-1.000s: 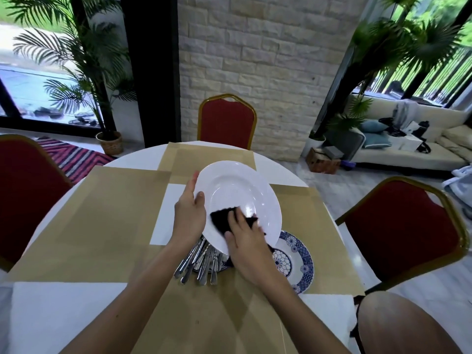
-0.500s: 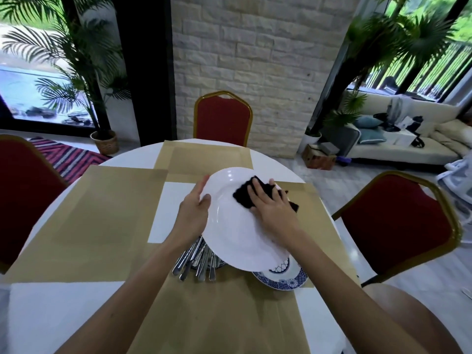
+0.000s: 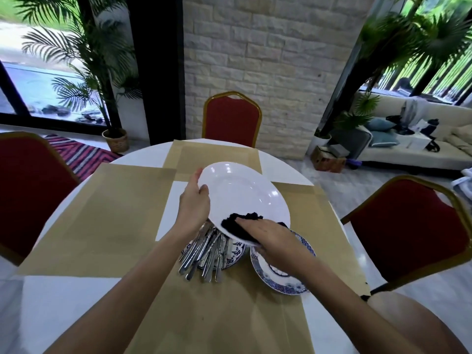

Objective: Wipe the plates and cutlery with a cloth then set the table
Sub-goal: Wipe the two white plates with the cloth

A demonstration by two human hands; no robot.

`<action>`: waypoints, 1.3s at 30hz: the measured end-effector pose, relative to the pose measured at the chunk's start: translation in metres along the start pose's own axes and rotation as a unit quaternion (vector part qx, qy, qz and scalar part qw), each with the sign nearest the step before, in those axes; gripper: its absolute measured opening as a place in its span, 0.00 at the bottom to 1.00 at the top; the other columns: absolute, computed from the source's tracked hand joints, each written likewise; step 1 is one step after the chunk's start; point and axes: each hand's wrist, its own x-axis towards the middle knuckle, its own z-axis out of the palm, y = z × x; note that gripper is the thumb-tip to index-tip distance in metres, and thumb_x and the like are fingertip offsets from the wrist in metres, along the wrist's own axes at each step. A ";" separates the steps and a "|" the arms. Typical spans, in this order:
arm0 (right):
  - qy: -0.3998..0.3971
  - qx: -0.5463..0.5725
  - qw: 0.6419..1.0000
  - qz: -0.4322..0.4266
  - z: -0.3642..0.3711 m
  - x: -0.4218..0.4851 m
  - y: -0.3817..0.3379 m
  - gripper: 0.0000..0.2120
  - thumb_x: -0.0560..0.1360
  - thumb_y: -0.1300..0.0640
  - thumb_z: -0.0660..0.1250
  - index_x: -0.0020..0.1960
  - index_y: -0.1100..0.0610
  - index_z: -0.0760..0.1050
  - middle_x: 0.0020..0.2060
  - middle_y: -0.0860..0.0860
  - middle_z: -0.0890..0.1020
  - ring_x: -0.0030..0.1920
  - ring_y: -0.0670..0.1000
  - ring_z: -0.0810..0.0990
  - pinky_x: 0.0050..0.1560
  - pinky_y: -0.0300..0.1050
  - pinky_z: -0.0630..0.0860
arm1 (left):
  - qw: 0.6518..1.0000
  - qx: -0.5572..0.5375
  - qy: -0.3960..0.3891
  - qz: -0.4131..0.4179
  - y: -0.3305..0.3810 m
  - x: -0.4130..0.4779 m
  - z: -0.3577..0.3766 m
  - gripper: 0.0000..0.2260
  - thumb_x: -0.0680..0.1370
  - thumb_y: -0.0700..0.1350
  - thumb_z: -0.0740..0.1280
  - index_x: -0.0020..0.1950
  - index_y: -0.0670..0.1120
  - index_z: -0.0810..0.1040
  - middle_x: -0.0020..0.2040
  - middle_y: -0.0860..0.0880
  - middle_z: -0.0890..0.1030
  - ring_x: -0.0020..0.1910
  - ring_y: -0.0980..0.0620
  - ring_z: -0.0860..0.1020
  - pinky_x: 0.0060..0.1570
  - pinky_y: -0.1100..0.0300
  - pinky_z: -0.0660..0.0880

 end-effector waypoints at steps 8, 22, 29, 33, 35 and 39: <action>0.085 0.276 0.947 0.142 -0.082 0.000 0.039 0.12 0.73 0.62 0.72 0.55 0.53 0.80 0.39 0.52 0.82 0.35 0.42 0.79 0.35 0.36 0.75 | 0.942 0.245 -0.206 -0.096 0.033 -0.001 -0.011 0.36 0.76 0.69 0.39 0.58 0.44 0.73 0.56 0.46 0.75 0.49 0.42 0.77 0.45 0.52 0.77; 0.267 0.476 0.766 0.340 -0.068 0.013 0.075 0.15 0.69 0.61 0.76 0.53 0.56 0.78 0.39 0.47 0.83 0.36 0.42 0.82 0.32 0.33 0.75 | 0.958 0.083 -0.155 0.225 0.026 -0.009 0.012 0.16 0.79 0.52 0.63 0.66 0.63 0.69 0.62 0.68 0.71 0.57 0.77 0.69 0.55 0.82 0.61; 0.247 0.285 0.865 0.331 -0.043 0.033 0.063 0.10 0.80 0.55 0.62 0.59 0.54 0.78 0.50 0.49 0.82 0.47 0.44 0.78 0.47 0.41 0.70 | 0.985 0.032 -0.086 0.145 0.014 -0.004 0.014 0.13 0.81 0.47 0.61 0.63 0.62 0.74 0.57 0.57 0.80 0.53 0.65 0.76 0.56 0.71 0.71; 0.288 0.206 0.856 0.376 -0.004 0.031 0.032 0.22 0.83 0.48 0.49 0.74 0.50 0.65 0.73 0.47 0.68 0.72 0.51 0.65 0.72 0.50 0.59 | 0.993 -0.043 -0.017 0.106 0.008 -0.003 0.010 0.13 0.82 0.45 0.60 0.64 0.54 0.76 0.52 0.56 0.81 0.44 0.68 0.75 0.50 0.69 0.72; 0.300 0.130 0.882 0.339 0.022 0.023 -0.001 0.25 0.82 0.45 0.44 0.76 0.50 0.63 0.75 0.48 0.64 0.71 0.55 0.66 0.72 0.52 0.59 | 0.992 -0.080 0.023 0.092 0.008 0.000 0.008 0.13 0.82 0.44 0.58 0.64 0.54 0.76 0.48 0.59 0.80 0.41 0.69 0.74 0.46 0.72 0.71; 0.281 0.066 0.929 0.230 0.048 0.015 -0.037 0.24 0.83 0.45 0.42 0.76 0.48 0.60 0.75 0.46 0.64 0.60 0.59 0.75 0.59 0.54 0.72 | 0.994 -0.060 0.028 0.091 0.014 -0.002 0.006 0.14 0.83 0.43 0.56 0.64 0.54 0.75 0.49 0.65 0.78 0.44 0.73 0.74 0.50 0.76 0.69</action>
